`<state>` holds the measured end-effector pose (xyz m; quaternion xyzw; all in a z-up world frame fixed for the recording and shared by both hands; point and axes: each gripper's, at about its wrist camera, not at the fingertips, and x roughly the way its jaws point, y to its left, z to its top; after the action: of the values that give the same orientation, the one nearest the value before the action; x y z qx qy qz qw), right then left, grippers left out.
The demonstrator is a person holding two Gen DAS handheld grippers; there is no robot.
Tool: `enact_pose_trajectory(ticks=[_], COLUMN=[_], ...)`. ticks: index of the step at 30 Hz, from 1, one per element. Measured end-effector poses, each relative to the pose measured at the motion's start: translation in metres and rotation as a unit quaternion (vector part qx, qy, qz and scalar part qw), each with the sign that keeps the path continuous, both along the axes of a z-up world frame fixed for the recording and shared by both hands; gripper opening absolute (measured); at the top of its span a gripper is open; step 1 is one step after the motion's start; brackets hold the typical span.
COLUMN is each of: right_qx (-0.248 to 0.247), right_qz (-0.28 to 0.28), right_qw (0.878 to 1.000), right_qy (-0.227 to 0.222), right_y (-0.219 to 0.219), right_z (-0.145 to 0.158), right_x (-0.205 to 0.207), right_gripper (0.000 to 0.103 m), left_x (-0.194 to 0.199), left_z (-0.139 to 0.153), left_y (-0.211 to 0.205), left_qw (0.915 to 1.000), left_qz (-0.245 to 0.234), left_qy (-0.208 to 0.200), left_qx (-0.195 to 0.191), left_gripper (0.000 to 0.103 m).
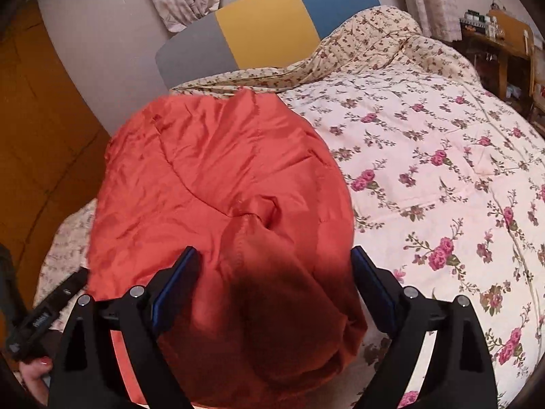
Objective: Fold large clothes
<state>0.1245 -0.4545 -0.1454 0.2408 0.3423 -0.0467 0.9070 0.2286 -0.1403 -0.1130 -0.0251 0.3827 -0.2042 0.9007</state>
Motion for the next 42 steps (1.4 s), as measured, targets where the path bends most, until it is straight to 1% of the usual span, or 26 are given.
enact_pose_trajectory(ticks=[2, 5, 9, 10, 12, 14, 16, 18, 21, 22, 23, 25, 28, 30, 31, 32, 33, 35, 37, 42], right_qx=[0.016, 0.035, 0.041, 0.047, 0.077, 0.099, 0.102, 0.12, 0.164, 0.168, 0.161, 0.143, 0.148, 0.162, 0.166, 0.166, 0.167, 0.166, 0.162, 0.152], right_qz=[-0.001, 0.001, 0.003, 0.006, 0.01, 0.02, 0.031, 0.051, 0.069, 0.074, 0.082, 0.097, 0.115, 0.124, 0.125, 0.127, 0.127, 0.123, 0.118, 0.109], right_qw=[1.0, 0.999, 0.999, 0.999, 0.997, 0.994, 0.994, 0.99, 0.982, 0.981, 0.982, 0.983, 0.981, 0.978, 0.978, 0.977, 0.978, 0.978, 0.979, 0.98], right_qy=[-0.007, -0.01, 0.013, 0.018, 0.024, 0.032, 0.037, 0.048, 0.06, 0.061, 0.058, 0.055, 0.046, 0.036, 0.032, 0.027, 0.015, -0.006, -0.025, -0.068], right_y=[-0.005, -0.01, -0.017, -0.019, -0.027, -0.032, -0.034, -0.036, -0.043, -0.044, -0.043, -0.039, -0.035, -0.035, -0.034, -0.033, -0.033, -0.033, -0.03, -0.013], right_z=[0.004, 0.007, 0.001, -0.002, -0.01, -0.017, -0.021, -0.028, -0.04, -0.041, -0.04, -0.038, -0.038, -0.04, -0.04, -0.039, -0.037, -0.032, -0.026, -0.009], right_x=[0.0, 0.005, 0.023, 0.027, 0.033, 0.04, 0.043, 0.049, 0.058, 0.06, 0.061, 0.063, 0.063, 0.063, 0.063, 0.061, 0.057, 0.049, 0.042, 0.019], right_gripper=[0.09, 0.092, 0.093, 0.093, 0.096, 0.097, 0.098, 0.098, 0.098, 0.098, 0.098, 0.095, 0.083, 0.072, 0.07, 0.064, 0.059, 0.054, 0.051, 0.049], left_x=[0.002, 0.01, 0.025, 0.03, 0.036, 0.041, 0.045, 0.05, 0.054, 0.054, 0.053, 0.049, 0.043, 0.037, 0.032, 0.028, 0.023, 0.014, 0.005, -0.014], left_z=[0.001, 0.0, -0.004, -0.006, -0.008, -0.01, -0.014, -0.019, -0.024, -0.025, -0.026, -0.027, -0.024, -0.019, -0.014, -0.01, -0.005, 0.005, 0.014, 0.034], left_y=[0.001, 0.002, 0.0, 0.0, -0.001, -0.003, -0.005, -0.008, -0.013, -0.015, -0.018, -0.023, -0.029, -0.035, -0.04, -0.044, -0.047, -0.053, -0.056, -0.048], left_qw=[1.0, 0.9995, 0.9973, 0.9958, 0.9936, 0.9903, 0.9856, 0.9809, 0.9746, 0.9731, 0.9724, 0.974, 0.9773, 0.9813, 0.9842, 0.9861, 0.9878, 0.9896, 0.9902, 0.9899], left_qz=[-0.004, -0.016, -0.033, -0.038, -0.046, -0.056, -0.071, -0.081, -0.095, -0.097, -0.099, -0.103, -0.109, -0.113, -0.114, -0.115, -0.116, -0.121, -0.129, -0.133], left_qy=[0.003, 0.019, 0.047, 0.058, 0.072, 0.088, 0.104, 0.121, 0.141, 0.146, 0.148, 0.142, 0.131, 0.114, 0.099, 0.087, 0.074, 0.049, 0.023, -0.023], left_qx=[-0.003, -0.022, -0.046, -0.059, -0.074, -0.092, -0.113, -0.128, -0.146, -0.15, -0.151, -0.143, -0.125, -0.106, -0.092, -0.082, -0.074, -0.061, -0.05, -0.041], left_gripper=[0.1, 0.1, 0.1, 0.1, 0.1, 0.1, 0.1, 0.1, 0.1, 0.1, 0.1, 0.1, 0.1, 0.096, 0.091, 0.085, 0.082, 0.074, 0.07, 0.067])
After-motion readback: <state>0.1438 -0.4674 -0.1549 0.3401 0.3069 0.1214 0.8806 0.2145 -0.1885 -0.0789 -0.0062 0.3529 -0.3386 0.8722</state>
